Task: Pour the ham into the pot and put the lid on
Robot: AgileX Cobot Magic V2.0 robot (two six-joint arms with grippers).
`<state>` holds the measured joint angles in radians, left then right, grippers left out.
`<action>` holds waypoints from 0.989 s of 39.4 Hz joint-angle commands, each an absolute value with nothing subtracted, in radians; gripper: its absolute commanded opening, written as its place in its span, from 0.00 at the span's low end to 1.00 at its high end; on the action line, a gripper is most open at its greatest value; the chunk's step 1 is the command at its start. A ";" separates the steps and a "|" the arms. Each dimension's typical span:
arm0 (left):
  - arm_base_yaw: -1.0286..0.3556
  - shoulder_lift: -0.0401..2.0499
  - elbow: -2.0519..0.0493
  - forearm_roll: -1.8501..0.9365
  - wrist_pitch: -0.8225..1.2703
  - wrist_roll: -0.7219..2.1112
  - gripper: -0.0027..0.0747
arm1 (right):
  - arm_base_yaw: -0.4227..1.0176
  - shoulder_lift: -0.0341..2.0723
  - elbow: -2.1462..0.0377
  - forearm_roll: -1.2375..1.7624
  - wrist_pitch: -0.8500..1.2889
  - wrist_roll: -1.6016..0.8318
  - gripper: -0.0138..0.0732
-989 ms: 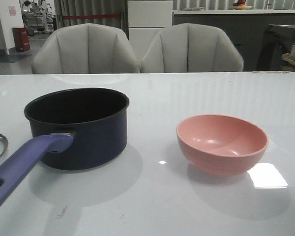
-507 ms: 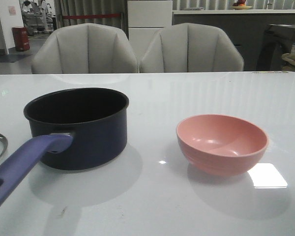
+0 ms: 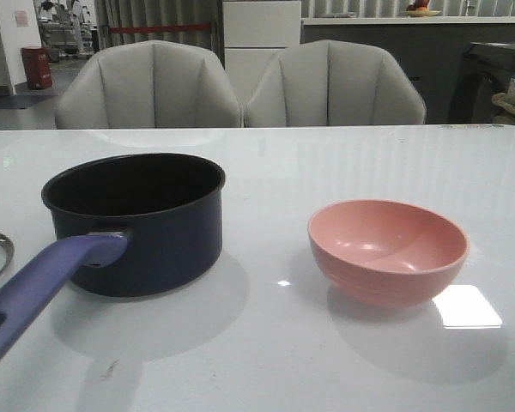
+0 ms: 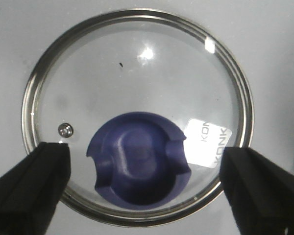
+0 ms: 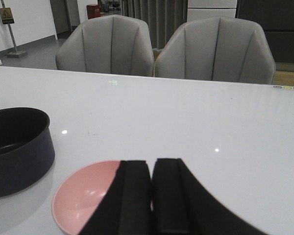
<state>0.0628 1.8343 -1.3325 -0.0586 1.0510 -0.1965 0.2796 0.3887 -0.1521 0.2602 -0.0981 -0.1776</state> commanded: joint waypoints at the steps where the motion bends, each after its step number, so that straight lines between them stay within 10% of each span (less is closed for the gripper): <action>1: 0.063 1.827 -1.365 -0.075 1.047 -0.205 0.88 | 0.280 0.390 -0.178 0.255 -0.169 -0.183 0.33; 20: 0.072 1.903 -1.367 -0.103 1.044 -0.207 0.84 | 0.280 0.390 -0.178 0.255 -0.171 -0.183 0.33; 31: 0.072 1.903 -1.367 -0.109 1.048 -0.207 0.39 | 0.280 0.390 -0.178 0.255 -0.171 -0.183 0.33; 39: 0.072 1.903 -1.367 -0.111 1.061 -0.207 0.26 | 0.280 0.390 -0.178 0.255 -0.171 -0.183 0.33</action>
<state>0.0730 1.9429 -1.3487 -0.0953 1.0472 -0.2025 0.2796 0.3887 -0.1521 0.2602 -0.0981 -0.1776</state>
